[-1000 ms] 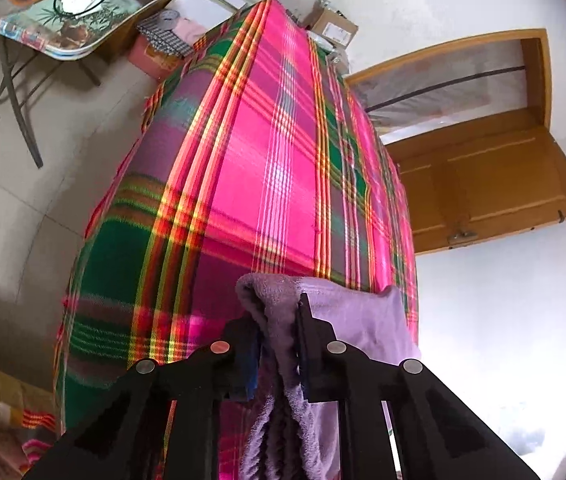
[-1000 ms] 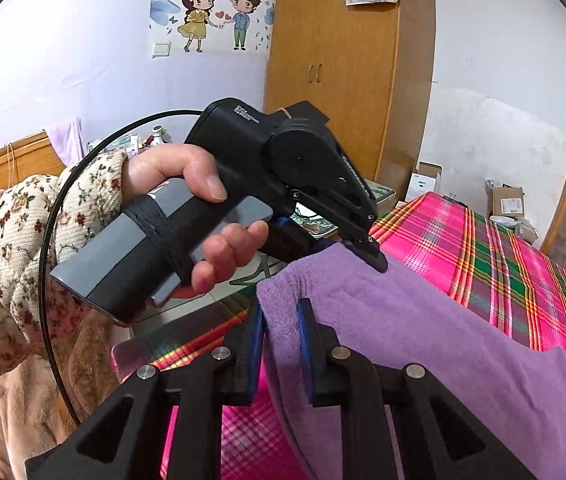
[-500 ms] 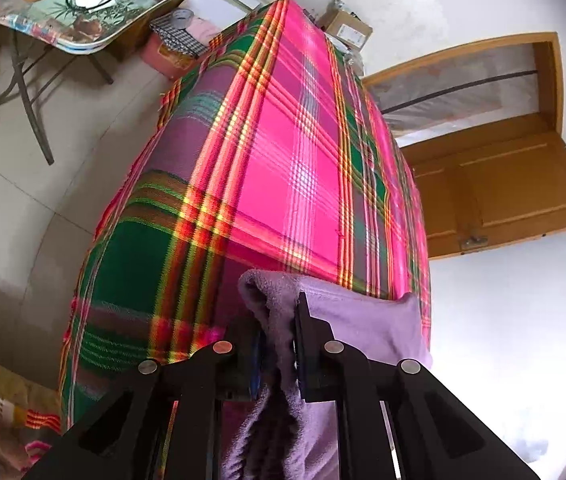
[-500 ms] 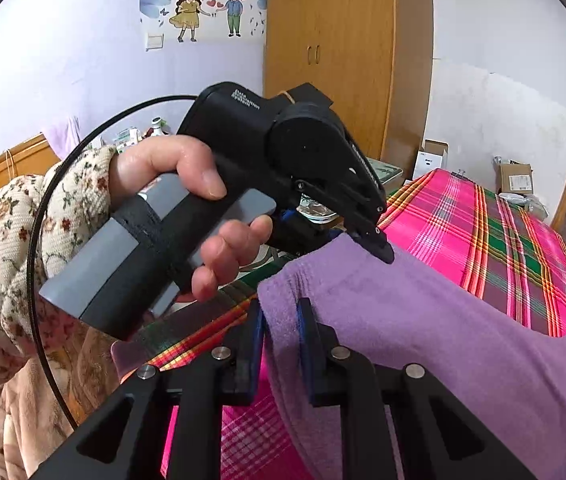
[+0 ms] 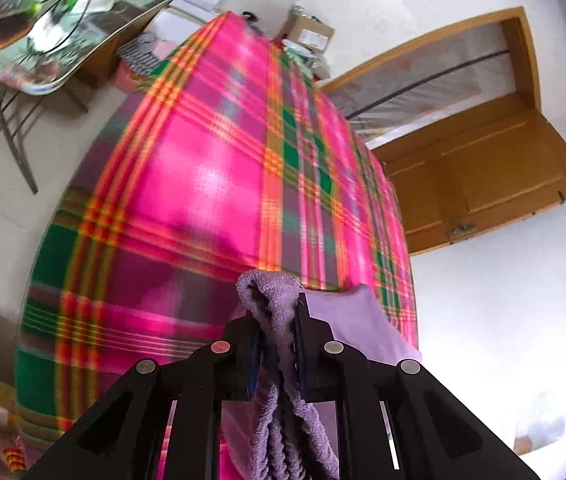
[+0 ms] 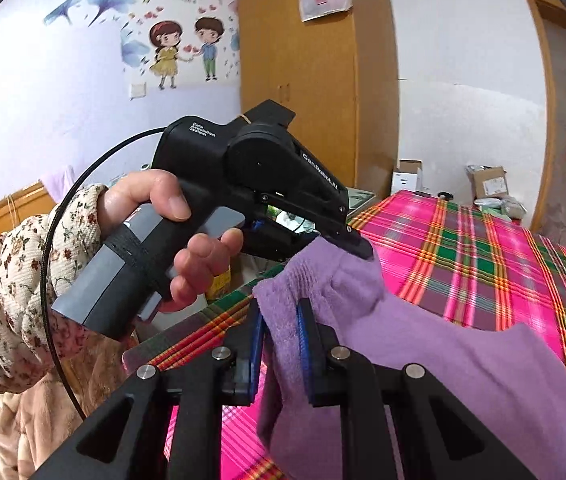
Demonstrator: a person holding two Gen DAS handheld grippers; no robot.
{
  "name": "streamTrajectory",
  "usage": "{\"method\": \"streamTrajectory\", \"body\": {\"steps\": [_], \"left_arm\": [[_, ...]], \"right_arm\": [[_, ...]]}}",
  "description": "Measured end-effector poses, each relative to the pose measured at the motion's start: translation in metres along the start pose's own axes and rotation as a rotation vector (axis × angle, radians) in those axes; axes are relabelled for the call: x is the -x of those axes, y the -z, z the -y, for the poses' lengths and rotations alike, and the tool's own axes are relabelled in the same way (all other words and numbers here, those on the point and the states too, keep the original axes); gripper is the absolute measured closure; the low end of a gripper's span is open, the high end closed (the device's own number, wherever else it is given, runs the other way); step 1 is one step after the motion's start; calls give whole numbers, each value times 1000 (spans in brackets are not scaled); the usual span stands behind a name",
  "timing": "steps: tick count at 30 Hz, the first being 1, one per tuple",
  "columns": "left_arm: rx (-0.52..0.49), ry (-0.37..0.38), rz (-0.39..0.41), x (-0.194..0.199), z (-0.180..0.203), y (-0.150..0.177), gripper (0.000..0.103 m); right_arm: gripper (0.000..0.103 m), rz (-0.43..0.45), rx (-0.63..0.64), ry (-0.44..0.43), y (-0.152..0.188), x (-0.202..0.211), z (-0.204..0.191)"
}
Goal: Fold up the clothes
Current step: 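Grasp the purple fleece edge with the right gripper beside the left gripper, then lift the fleece edge with the right gripper while the left gripper holds its edge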
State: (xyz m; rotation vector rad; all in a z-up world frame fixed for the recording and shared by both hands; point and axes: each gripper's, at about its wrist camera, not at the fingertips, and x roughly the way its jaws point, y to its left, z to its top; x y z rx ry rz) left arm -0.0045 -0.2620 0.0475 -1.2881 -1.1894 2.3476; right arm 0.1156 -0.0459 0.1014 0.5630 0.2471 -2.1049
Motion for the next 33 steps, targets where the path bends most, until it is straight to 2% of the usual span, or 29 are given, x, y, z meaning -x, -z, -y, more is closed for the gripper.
{"method": "streamTrajectory", "body": {"steps": [11, 22, 26, 33], "left_arm": [[-53, 15, -13, -26, 52, 8, 90], [-132, 68, -85, -65, 103, 16, 89], [-149, 78, -111, -79, 116, 22, 89], [-148, 40, -159, -107, 120, 29, 89]], "right_arm": [[86, 48, -69, 59, 2, 22, 48], [86, 77, -146, 145, 17, 62, 94], [86, 74, -161, 167, 24, 71, 104], [86, 24, -188, 196, 43, 66, 121]]}}
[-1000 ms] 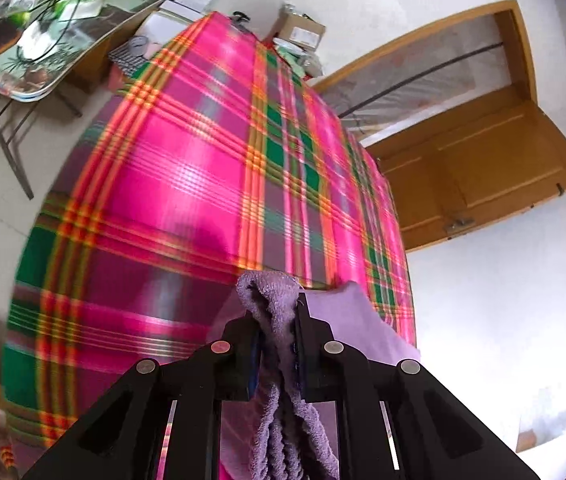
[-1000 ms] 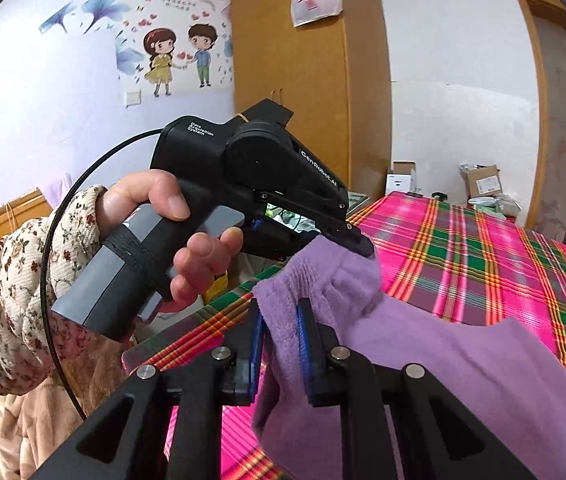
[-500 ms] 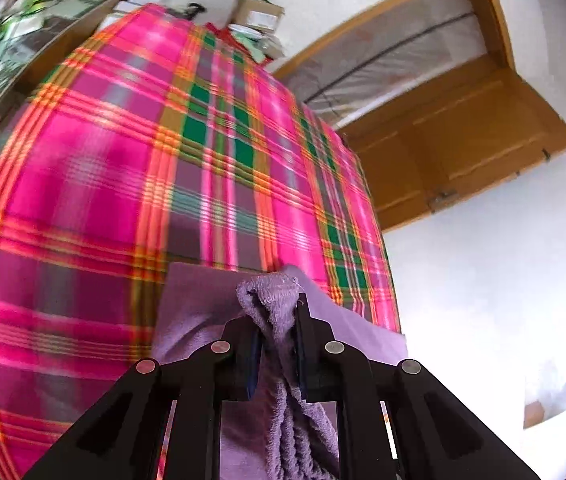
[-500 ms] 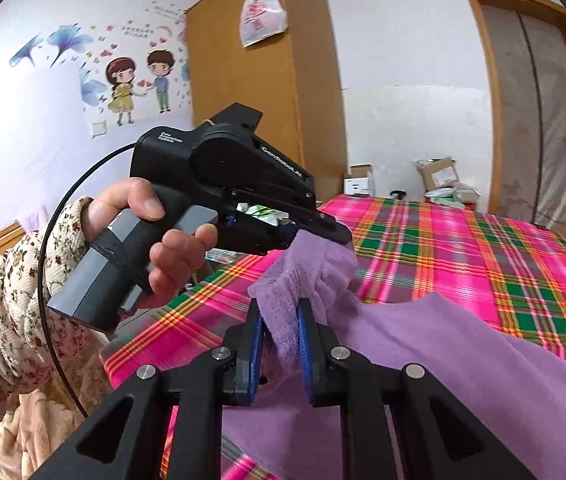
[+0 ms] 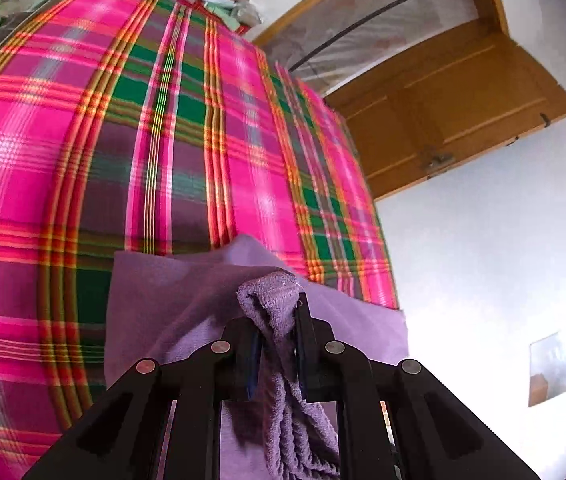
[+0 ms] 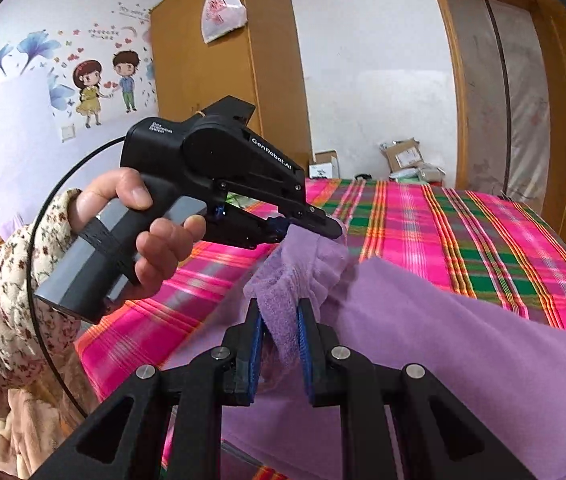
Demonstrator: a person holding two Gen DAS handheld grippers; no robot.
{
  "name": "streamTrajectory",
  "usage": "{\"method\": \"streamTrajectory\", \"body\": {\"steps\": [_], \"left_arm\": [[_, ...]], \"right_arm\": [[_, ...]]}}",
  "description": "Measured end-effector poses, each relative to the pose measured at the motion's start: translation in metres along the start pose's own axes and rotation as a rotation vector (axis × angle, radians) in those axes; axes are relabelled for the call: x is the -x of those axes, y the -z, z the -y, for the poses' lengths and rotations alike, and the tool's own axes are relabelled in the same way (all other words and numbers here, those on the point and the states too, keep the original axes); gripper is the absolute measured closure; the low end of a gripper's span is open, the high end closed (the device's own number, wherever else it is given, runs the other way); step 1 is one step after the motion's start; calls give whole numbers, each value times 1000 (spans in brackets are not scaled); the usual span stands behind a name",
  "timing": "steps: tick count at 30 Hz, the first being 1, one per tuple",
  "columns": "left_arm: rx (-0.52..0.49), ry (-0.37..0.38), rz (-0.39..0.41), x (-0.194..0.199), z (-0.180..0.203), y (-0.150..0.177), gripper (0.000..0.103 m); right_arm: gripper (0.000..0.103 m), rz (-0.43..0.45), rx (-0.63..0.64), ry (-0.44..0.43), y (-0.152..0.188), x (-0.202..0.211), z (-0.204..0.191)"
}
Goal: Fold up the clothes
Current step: 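Lift the fleece edge with the right gripper while the left gripper holds its edge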
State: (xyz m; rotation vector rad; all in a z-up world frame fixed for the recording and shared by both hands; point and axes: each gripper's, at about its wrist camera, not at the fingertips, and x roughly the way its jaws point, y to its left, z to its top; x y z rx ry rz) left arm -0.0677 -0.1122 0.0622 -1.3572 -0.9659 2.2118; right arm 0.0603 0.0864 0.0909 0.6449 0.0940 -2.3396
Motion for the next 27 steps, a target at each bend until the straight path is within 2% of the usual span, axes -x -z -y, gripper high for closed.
{"method": "streamTrajectory", "body": {"steps": [7, 10, 16, 23, 27], "left_arm": [[26, 11, -28, -16, -12, 3, 88], [-6, 13, 8, -7, -8, 8, 84], [-7, 48, 103, 20, -12, 19, 84], [18, 5, 164, 39, -29, 37, 84], [31, -22, 192, 46, -40, 52, 84]], "right_arm": [[85, -54, -79, 1, 14, -9, 20], [84, -72, -126, 2, 19, -11, 33], [83, -104, -182, -7, 25, -14, 47], [80, -132, -217, 2, 31, -14, 60], [68, -143, -261, -11, 33, -12, 74]]}}
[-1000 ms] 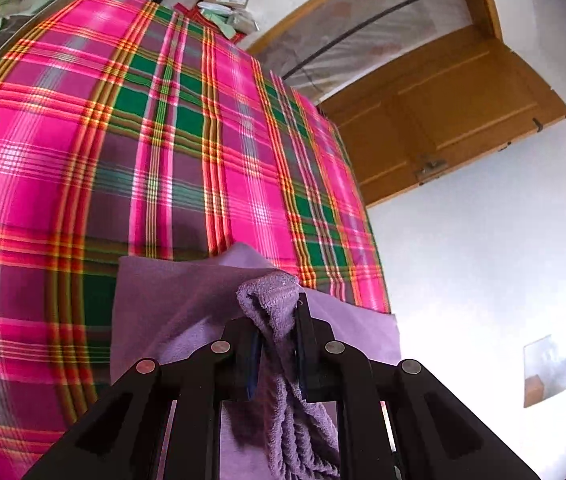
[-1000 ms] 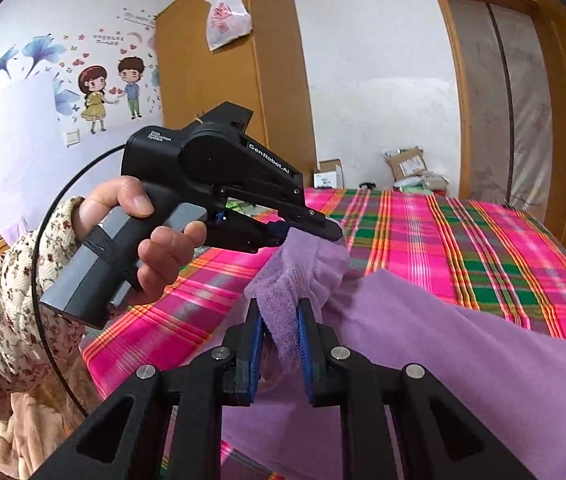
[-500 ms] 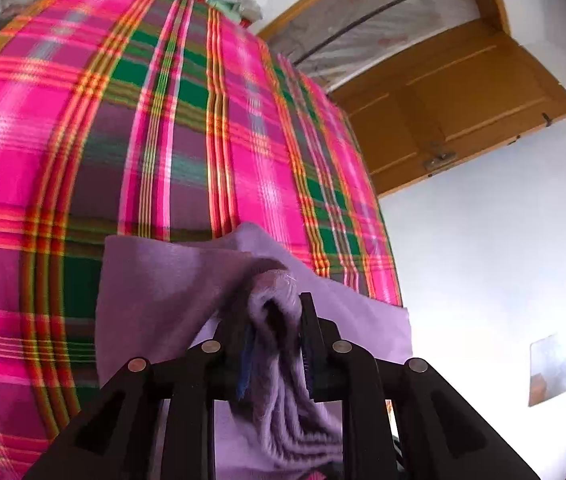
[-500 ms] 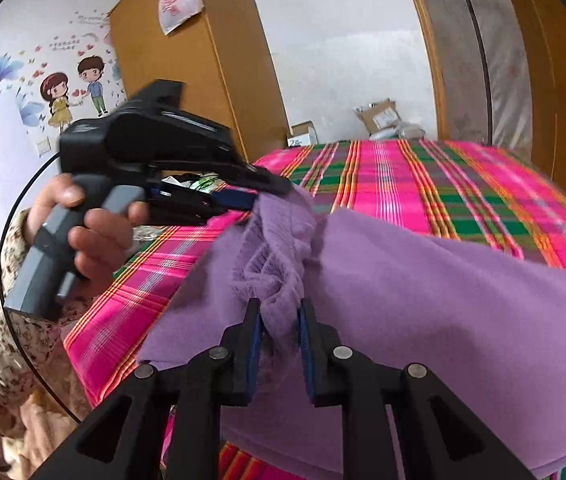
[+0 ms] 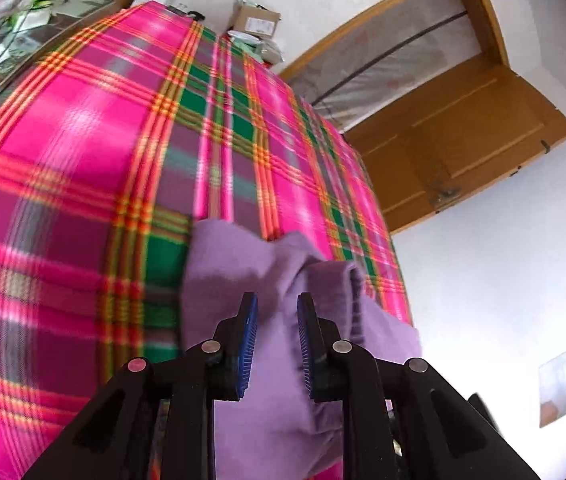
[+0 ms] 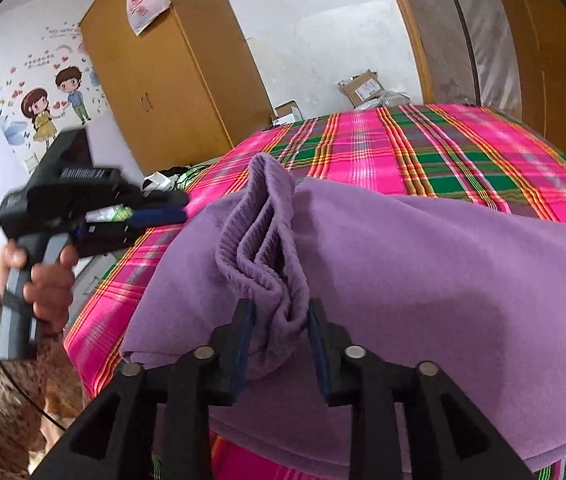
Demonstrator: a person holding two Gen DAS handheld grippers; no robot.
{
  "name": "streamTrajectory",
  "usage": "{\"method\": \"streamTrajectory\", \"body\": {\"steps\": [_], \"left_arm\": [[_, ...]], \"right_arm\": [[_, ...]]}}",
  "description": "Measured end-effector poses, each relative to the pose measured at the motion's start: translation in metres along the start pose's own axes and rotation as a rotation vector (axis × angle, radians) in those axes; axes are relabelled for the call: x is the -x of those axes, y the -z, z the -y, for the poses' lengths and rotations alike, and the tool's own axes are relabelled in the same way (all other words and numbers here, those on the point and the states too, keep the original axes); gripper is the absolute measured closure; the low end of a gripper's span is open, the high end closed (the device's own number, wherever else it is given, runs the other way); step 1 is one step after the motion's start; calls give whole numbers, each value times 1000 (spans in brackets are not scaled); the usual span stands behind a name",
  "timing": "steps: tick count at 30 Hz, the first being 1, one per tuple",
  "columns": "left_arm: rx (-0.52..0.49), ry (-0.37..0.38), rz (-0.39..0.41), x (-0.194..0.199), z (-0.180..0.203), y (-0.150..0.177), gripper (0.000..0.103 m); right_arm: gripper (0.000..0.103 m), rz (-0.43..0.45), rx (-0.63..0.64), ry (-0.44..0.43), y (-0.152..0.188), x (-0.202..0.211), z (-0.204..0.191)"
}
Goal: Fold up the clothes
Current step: 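Lift the fleece edge with the right gripper while the left gripper holds its edge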
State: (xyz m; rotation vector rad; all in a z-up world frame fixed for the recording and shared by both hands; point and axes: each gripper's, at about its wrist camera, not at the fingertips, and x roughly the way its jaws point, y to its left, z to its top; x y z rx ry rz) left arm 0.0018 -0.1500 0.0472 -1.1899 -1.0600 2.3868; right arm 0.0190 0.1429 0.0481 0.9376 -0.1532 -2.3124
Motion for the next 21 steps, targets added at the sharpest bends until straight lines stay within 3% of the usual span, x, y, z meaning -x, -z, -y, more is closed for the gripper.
{"method": "streamTrajectory", "body": {"steps": [5, 10, 18, 21], "left_arm": [[3, -19, 14, 6, -10, 15, 84], [-5, -24, 9, 5, -13, 24, 84], [-21, -31, -9, -1, -13, 31, 84], [-13, -30, -12, -3, -16, 32, 84]], "right_arm": [[57, -16, -57, -39, -3, 4, 18], [48, -41, -134, -150, -14, -1, 35], [45, -121, -280, -315, -46, -39, 62], [45, -166, -298, -337, -53, -54, 61]]}}
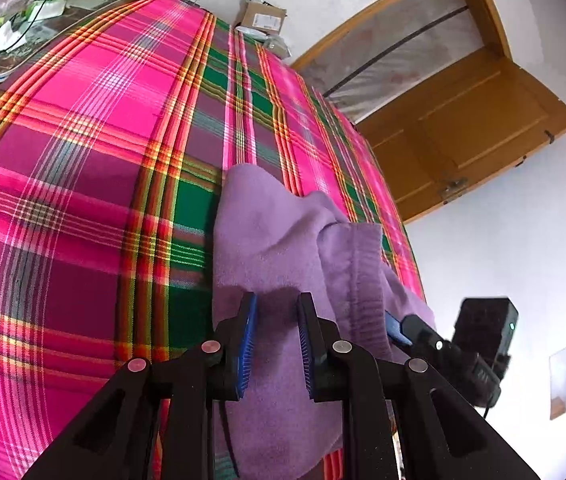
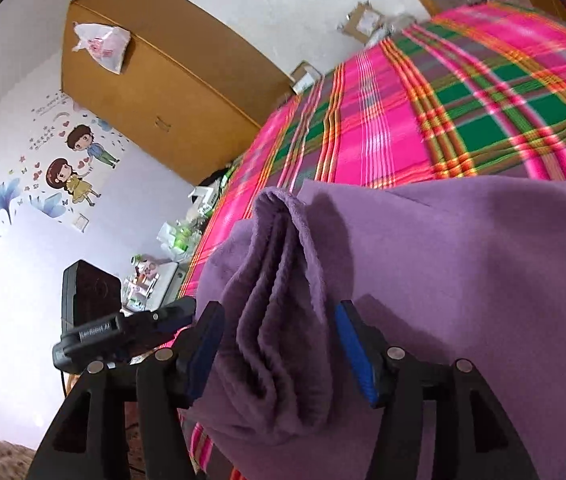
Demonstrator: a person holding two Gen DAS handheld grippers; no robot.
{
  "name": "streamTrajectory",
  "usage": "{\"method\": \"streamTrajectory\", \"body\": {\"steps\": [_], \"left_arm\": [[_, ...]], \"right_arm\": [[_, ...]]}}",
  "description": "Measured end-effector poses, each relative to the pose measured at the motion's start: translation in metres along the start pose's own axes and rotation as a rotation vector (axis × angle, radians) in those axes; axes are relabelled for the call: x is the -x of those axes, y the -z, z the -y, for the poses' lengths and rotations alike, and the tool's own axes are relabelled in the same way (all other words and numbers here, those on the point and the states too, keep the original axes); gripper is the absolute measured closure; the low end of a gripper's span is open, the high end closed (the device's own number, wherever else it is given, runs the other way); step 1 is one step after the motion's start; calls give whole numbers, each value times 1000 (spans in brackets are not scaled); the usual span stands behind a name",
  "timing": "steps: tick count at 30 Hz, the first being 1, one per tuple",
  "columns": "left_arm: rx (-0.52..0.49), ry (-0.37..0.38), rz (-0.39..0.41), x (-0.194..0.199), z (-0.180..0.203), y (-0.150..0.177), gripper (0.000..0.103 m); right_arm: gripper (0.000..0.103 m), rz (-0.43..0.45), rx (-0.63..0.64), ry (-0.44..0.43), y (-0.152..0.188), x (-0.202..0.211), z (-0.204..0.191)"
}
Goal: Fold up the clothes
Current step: 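Lift the fleece edge with the right gripper while the left gripper holds its edge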
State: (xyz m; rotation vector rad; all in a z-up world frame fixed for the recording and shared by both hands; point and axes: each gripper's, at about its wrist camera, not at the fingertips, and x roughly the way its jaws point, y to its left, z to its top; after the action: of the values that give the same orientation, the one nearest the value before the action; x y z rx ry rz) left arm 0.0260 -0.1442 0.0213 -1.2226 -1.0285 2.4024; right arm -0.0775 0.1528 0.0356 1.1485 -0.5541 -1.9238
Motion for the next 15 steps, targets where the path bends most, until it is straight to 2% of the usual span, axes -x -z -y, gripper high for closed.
{"method": "streamTrajectory", "body": {"steps": [4, 8, 13, 15], "left_arm": [[2, 1, -1, -1, 0, 2, 84], [-2, 2, 0, -1, 1, 5, 84], [2, 6, -2, -3, 1, 6, 84], [1, 8, -4, -3, 1, 6, 84]], "right_arm": [[45, -32, 35, 8, -8, -12, -12], [44, -64, 105, 75, -10, -22, -30], [44, -107, 174, 214, -11, -41, -41], [44, -133, 196, 220, -8, -49, -43]]}}
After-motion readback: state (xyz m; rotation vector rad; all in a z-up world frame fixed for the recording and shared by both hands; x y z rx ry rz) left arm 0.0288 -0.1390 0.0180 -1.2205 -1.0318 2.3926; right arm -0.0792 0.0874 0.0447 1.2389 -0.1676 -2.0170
